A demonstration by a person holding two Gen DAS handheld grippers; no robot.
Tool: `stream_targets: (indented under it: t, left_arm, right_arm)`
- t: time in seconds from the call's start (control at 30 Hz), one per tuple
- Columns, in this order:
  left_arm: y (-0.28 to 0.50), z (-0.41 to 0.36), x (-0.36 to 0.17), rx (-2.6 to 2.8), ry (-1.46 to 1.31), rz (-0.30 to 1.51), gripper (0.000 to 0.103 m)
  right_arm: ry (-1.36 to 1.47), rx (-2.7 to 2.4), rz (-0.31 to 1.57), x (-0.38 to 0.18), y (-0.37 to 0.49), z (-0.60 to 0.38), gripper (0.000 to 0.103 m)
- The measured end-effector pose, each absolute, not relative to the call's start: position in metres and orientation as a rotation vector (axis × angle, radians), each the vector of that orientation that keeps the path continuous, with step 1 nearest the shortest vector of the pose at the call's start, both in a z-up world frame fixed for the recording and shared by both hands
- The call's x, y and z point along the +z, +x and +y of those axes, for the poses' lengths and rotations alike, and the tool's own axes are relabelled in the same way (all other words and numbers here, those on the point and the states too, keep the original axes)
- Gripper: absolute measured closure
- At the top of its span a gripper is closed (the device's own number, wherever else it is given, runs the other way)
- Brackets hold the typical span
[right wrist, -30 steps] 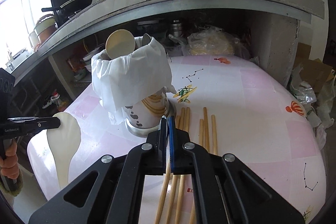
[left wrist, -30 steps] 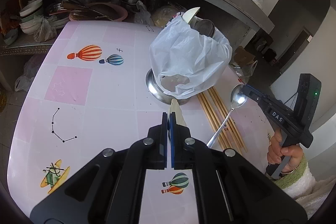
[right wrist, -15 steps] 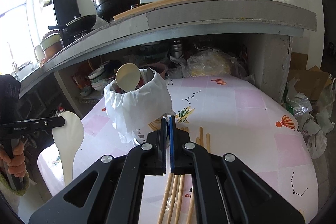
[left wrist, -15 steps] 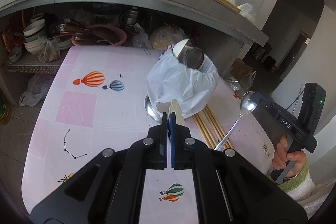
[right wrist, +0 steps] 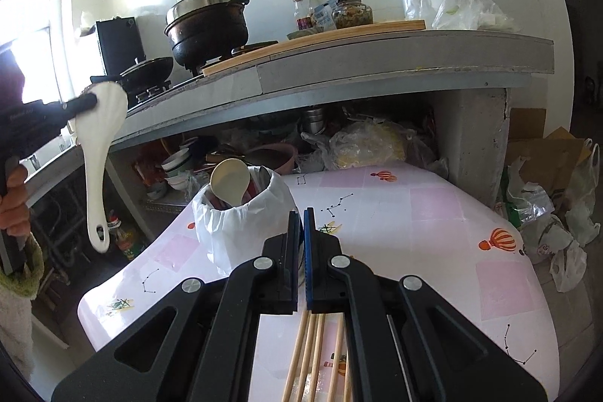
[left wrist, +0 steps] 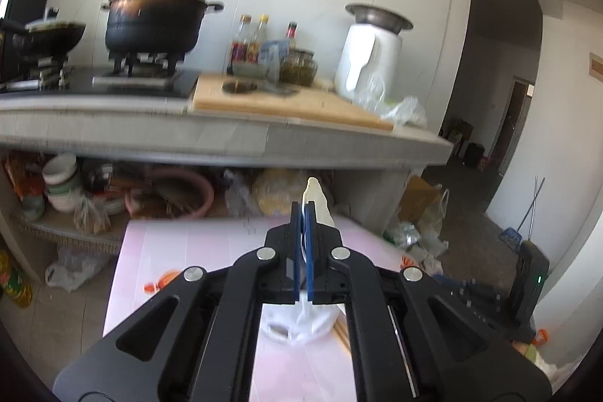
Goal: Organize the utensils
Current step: 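Lower the paddle into the bagged holder with the left gripper while the right gripper lifts the spoon, then open the left gripper to release the paddle in the holder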
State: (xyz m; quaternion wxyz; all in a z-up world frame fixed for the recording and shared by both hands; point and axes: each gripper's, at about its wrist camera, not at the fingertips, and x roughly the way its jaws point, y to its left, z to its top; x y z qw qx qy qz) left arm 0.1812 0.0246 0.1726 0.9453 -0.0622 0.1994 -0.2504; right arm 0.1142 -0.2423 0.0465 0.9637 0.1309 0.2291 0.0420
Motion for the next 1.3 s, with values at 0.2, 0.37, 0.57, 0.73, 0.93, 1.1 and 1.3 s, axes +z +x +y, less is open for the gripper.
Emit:
stream_targets:
  t: [0.2, 0.37, 0.57, 0.73, 0.93, 1.1, 1.3]
  left_arm:
    - [0.203, -0.004, 0.198, -0.481, -0.071, 0.303, 0.102]
    - [0.228, -0.037, 0.185, -0.433, 0.023, 0.31, 0.102]
    - [0.252, -0.067, 0.149, -0.417, 0.114, 0.323, 0.102]
    - [0.267, -0.077, 0.123, -0.428, 0.126, 0.355, 0.102]
    - [0.269, -0.084, 0.105, -0.438, 0.162, 0.356, 0.102]
    - [0.271, -0.084, 0.105, -0.443, 0.155, 0.355, 0.102]
    - [0.275, -0.088, 0.087, -0.46, 0.173, 0.415, 0.101]
  right_arm:
    - [0.272, 0.077, 0.472, 0.045, 0.116, -0.246, 0.1]
    - [0.279, 0.072, 0.489, 0.041, 0.118, -0.251, 0.1]
    - [0.272, 0.066, 0.507, 0.035, 0.121, -0.253, 0.1]
    - [0.279, 0.064, 0.512, 0.032, 0.122, -0.256, 0.1]
    - [0.291, 0.064, 0.516, 0.03, 0.122, -0.259, 0.1]
    - [0.303, 0.062, 0.517, 0.029, 0.122, -0.261, 0.1]
    - [0.307, 0.062, 0.517, 0.029, 0.121, -0.262, 0.1]
